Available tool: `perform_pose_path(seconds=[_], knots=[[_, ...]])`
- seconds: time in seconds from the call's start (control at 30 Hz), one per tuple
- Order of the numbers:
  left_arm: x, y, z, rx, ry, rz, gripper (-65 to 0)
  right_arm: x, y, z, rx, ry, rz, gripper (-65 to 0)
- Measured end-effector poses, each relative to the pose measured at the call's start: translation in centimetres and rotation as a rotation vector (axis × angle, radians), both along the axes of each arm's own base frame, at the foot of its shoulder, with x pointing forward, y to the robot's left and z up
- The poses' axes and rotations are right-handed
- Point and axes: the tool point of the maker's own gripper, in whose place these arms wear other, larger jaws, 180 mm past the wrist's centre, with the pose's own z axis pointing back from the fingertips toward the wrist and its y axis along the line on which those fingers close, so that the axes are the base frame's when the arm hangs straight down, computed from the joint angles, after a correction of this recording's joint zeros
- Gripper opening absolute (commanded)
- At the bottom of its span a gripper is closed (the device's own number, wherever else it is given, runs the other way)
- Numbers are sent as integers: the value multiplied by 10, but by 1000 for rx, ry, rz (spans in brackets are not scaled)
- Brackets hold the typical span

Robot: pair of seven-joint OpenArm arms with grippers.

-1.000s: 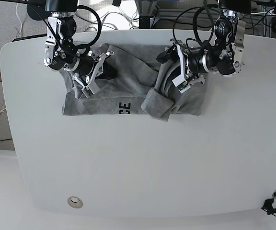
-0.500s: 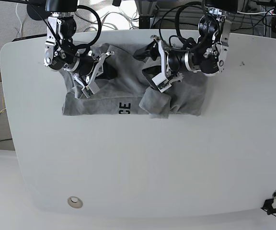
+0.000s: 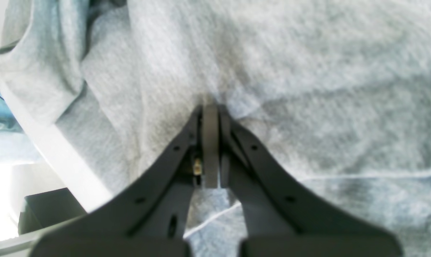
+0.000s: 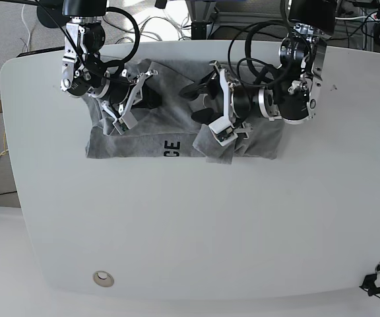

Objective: Fold the T-shirt properly
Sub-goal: 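Press and smooth the folded side with the left gripper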

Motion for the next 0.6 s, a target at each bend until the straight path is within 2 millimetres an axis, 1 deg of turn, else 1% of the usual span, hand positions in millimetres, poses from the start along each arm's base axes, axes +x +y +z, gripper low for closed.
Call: perform_pose_path(seconds=[0.1, 0.17, 0.23, 0.27, 0.33, 0.4, 0.47, 0.53, 0.6], knots=[[7, 36, -12, 88, -2, 42, -324, 0, 0, 0, 0, -1, 0, -650], [5, 53, -21, 124, 14, 65, -324, 1, 0, 0, -1, -2, 0, -650], [1, 63, -27, 143, 36, 85, -324, 1, 0, 0, -1, -2, 0, -650], [3, 66, -30, 144, 40, 101, -324, 1, 0, 0, -1, -2, 0, -650], [6, 81, -47, 206, 62, 138, -324, 1, 0, 0, -1, -2, 0, -650], [3, 93, -65, 254, 115, 157, -324, 3, 0, 1, -1, -6, 0, -650], [0, 92, -72, 244, 140, 162, -326, 3, 0, 1, -4, -2, 4, -650], [2, 83, -69, 197, 134, 174, -328, 3, 1, 1, -3, -2, 4, -650], [4, 80, -67, 180, 126, 176, -328, 3, 1, 1, -3, -2, 5, -650]])
